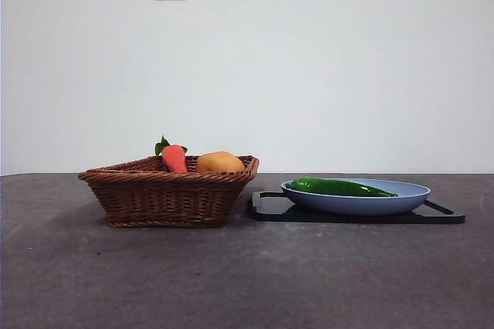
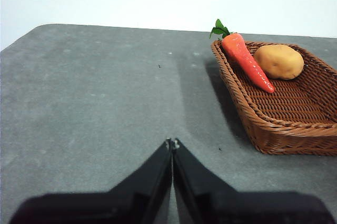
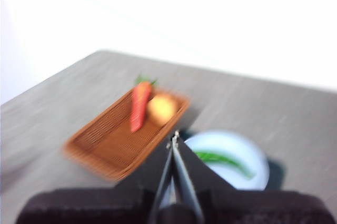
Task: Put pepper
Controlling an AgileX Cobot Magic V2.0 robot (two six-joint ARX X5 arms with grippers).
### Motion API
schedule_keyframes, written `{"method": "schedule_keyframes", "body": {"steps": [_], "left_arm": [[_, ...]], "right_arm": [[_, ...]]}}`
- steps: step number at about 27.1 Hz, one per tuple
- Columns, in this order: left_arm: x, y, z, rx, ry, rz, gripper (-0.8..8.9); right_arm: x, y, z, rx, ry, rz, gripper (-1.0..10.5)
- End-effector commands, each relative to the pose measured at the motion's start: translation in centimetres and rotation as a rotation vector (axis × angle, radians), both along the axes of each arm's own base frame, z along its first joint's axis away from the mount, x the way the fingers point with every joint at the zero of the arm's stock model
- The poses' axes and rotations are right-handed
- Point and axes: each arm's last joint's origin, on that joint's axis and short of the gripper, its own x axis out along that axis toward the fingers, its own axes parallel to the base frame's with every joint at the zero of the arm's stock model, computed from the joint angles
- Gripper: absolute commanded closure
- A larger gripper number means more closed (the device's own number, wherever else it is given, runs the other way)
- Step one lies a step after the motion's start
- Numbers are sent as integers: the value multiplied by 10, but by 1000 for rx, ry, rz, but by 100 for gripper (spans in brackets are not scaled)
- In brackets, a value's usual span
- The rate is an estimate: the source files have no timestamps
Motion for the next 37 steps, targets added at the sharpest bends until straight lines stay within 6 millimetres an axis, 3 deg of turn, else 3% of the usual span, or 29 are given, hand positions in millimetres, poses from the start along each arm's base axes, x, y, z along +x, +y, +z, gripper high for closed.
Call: {"method": "schedule_keyframes", "body": {"steps": [1, 3, 9, 17, 23, 33, 37], "left_arm": [[1, 0, -2, -10, -3, 0, 806], [1, 0, -2, -10, -3, -1, 806], [1, 0, -2, -10, -3, -1, 806], [1, 0, -2, -10, -3, 0, 806], [1, 0, -2, -10, -3, -1, 806], [1, 0, -2, -10, -3, -1, 806], [1, 0, -2, -10, -3, -1, 806]], "right_arm": [[6, -2, -40, 10, -78, -93, 936], [6, -3, -69, 34, -127, -128, 936], [6, -6, -134, 85, -172, -230, 936], [5, -6, -192, 100, -117, -237, 936], [5, -6, -213, 121, -84, -242, 936], [4, -6, -229, 98, 24, -249, 936], [4, -6, -229, 163, 46, -256, 936]]}}
